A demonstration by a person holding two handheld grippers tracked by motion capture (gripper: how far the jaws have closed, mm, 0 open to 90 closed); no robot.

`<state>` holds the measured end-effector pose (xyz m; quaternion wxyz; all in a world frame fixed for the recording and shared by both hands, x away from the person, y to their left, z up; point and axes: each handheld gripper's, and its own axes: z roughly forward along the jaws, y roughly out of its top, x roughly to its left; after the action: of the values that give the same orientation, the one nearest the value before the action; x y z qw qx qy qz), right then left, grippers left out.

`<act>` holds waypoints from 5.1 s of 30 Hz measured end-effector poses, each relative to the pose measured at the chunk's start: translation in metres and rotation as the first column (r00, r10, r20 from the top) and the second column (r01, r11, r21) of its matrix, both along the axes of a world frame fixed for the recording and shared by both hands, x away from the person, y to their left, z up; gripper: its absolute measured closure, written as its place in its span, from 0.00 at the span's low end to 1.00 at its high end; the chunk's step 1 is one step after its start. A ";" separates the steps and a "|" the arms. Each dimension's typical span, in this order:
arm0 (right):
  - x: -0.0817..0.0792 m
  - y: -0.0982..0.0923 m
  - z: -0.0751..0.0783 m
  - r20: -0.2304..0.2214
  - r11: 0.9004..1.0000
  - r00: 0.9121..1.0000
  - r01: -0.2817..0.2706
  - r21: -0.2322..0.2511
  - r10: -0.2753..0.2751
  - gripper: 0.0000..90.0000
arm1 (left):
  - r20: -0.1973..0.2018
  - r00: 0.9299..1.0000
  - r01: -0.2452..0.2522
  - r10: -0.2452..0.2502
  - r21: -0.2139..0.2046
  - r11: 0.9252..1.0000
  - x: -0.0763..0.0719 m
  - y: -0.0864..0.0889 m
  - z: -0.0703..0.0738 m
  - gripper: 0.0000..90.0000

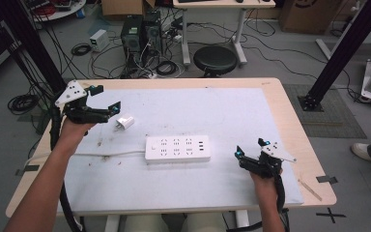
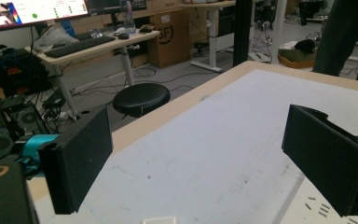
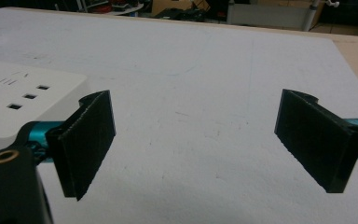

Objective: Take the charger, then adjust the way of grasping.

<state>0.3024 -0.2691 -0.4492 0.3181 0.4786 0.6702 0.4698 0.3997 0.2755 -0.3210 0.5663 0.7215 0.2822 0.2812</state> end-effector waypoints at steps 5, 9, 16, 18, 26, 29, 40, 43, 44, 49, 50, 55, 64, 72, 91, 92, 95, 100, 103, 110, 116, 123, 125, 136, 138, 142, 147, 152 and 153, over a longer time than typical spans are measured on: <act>0.001 0.000 0.000 -0.004 1.000 1.000 -0.004 -0.010 0.004 0.14 | -0.033 0.999 0.041 -0.041 0.010 0.999 0.018 -0.001 -0.001 0.10; 0.002 0.001 0.000 -0.015 1.000 1.000 0.002 -0.012 -0.002 0.14 | -0.074 0.996 0.054 -0.051 0.036 0.998 0.031 -0.004 -0.011 0.10; 0.003 0.002 0.000 -0.022 1.000 1.000 0.004 -0.021 -0.004 0.14 | -0.137 0.990 0.027 -0.022 0.041 0.999 0.049 -0.004 -0.029 0.10; 0.003 0.002 0.000 -0.028 1.000 1.000 0.007 -0.021 -0.008 0.14 | -0.153 0.988 0.018 -0.011 0.042 0.999 0.054 -0.002 -0.034 0.10; 0.004 0.003 0.000 -0.041 0.999 0.999 0.010 -0.040 -0.012 0.14 | -0.221 0.975 -0.003 0.018 0.067 0.998 0.070 0.001 -0.056 0.10; 0.005 0.004 0.000 -0.046 0.999 0.999 0.011 -0.043 -0.013 0.14 | -0.239 0.971 -0.006 0.023 0.075 0.997 0.076 0.002 -0.064 0.10; 0.007 0.005 0.000 -0.058 0.998 0.998 0.018 -0.054 -0.021 0.14 | -0.376 0.925 -0.008 0.057 0.131 0.991 0.090 0.002 -0.098 0.10; 0.007 0.006 0.000 -0.056 0.998 0.998 0.019 -0.053 -0.022 0.14 | -0.404 0.913 0.000 0.059 0.143 0.990 0.091 0.003 -0.104 0.10; 0.007 0.005 0.000 -0.057 0.998 0.998 0.019 -0.058 -0.022 0.14 | -0.412 0.909 -0.003 0.066 0.151 0.989 0.091 0.002 -0.105 0.10; 0.007 0.006 0.000 -0.060 0.998 0.998 0.020 -0.058 -0.023 0.14 | -0.448 0.889 0.003 0.095 0.212 0.977 0.092 -0.001 -0.114 0.10; 0.007 0.006 0.000 -0.061 0.998 0.998 0.020 -0.057 -0.023 0.14 | -0.450 0.887 0.002 0.104 0.229 0.973 0.091 -0.001 -0.116 0.10; 0.007 0.006 0.000 -0.063 0.998 0.998 0.019 -0.054 -0.023 0.14 | -0.463 0.876 -0.020 0.134 0.244 0.970 0.088 -0.001 -0.125 0.13; 0.008 0.006 0.000 -0.070 0.998 0.997 0.018 -0.056 -0.022 0.14 | -0.462 0.872 -0.029 0.163 0.282 0.959 0.085 -0.002 -0.129 0.15; 0.008 0.005 0.000 -0.070 0.998 0.997 0.017 -0.056 -0.021 0.14 | -0.435 0.885 -0.026 0.166 0.310 0.950 0.079 -0.006 -0.127 0.26; 0.007 0.005 0.001 -0.067 0.998 0.998 0.003 -0.056 -0.006 0.14 | -0.355 0.917 -0.114 0.182 0.205 0.972 0.054 -0.006 -0.103 0.47; 0.007 0.005 0.001 -0.067 0.998 0.998 0.002 -0.055 -0.005 0.14 | -0.346 0.919 -0.122 0.187 0.202 0.972 0.052 -0.006 -0.099 0.47; 0.007 0.005 0.001 -0.067 0.999 0.998 0.000 -0.054 -0.003 0.14 | -0.333 0.922 -0.143 0.199 0.185 0.972 0.045 -0.007 -0.087 0.47; 0.007 0.004 0.001 -0.067 0.999 0.998 -0.010 -0.052 0.007 0.14 | -0.312 0.926 -0.172 0.214 0.156 0.973 0.030 -0.010 -0.072 0.47; 0.008 0.003 0.001 -0.069 0.999 0.998 -0.009 -0.039 0.006 0.14 | -0.316 0.921 -0.201 0.229 0.120 0.972 0.021 -0.011 -0.068 0.47; 0.007 0.003 0.001 -0.063 0.999 0.998 -0.019 -0.031 0.017 0.14 | -0.297 0.921 -0.242 0.251 0.066 0.968 -0.005 -0.016 -0.060 0.47; 0.007 0.001 0.000 -0.061 1.000 0.998 -0.022 -0.021 0.020 0.14 | -0.270 0.930 -0.244 0.248 0.048 0.969 -0.027 -0.024 -0.052 0.47; 0.006 0.001 0.000 -0.055 0.999 0.998 -0.032 -0.019 0.031 0.14 | -0.236 0.949 -0.209 0.210 0.030 0.977 -0.046 -0.034 -0.049 0.47; 0.006 0.001 0.000 -0.053 0.999 0.998 -0.035 -0.017 0.034 0.14 | -0.222 0.956 -0.192 0.194 0.031 0.981 -0.051 -0.038 -0.046 0.47; 0.005 0.001 0.000 -0.048 0.999 0.998 -0.047 -0.019 0.046 0.14 | -0.172 0.977 -0.123 0.124 0.020 0.992 -0.069 -0.049 -0.035 0.47; 0.005 0.001 0.000 -0.048 0.999 0.998 -0.044 -0.017 0.043 0.14 | -0.168 0.979 -0.112 0.114 0.021 0.993 -0.069 -0.051 -0.035 0.47; 0.004 0.001 0.000 -0.044 0.999 0.998 -0.048 -0.015 0.048 0.14 | -0.165 0.982 -0.089 0.091 0.022 0.996 -0.070 -0.058 -0.034 0.47; 0.004 0.001 0.000 -0.039 0.998 0.998 -0.056 -0.014 0.056 0.14 | -0.160 0.986 -0.048 0.052 0.032 0.998 -0.074 -0.065 -0.033 0.47; 0.004 0.001 0.000 -0.039 0.997 0.997 -0.068 -0.019 0.067 0.14 | -0.159 0.987 0.007 -0.001 0.038 0.999 -0.078 -0.071 -0.033 0.47; 0.004 0.001 0.000 -0.035 0.998 0.997 -0.067 -0.021 0.066 0.14 | -0.159 0.987 0.014 -0.008 0.037 0.999 -0.078 -0.072 -0.034 0.47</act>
<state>0.3064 -0.2681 -0.4489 0.2958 0.4605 0.6962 0.4645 0.3216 0.2037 -0.3546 0.5296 0.7539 0.3171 0.2248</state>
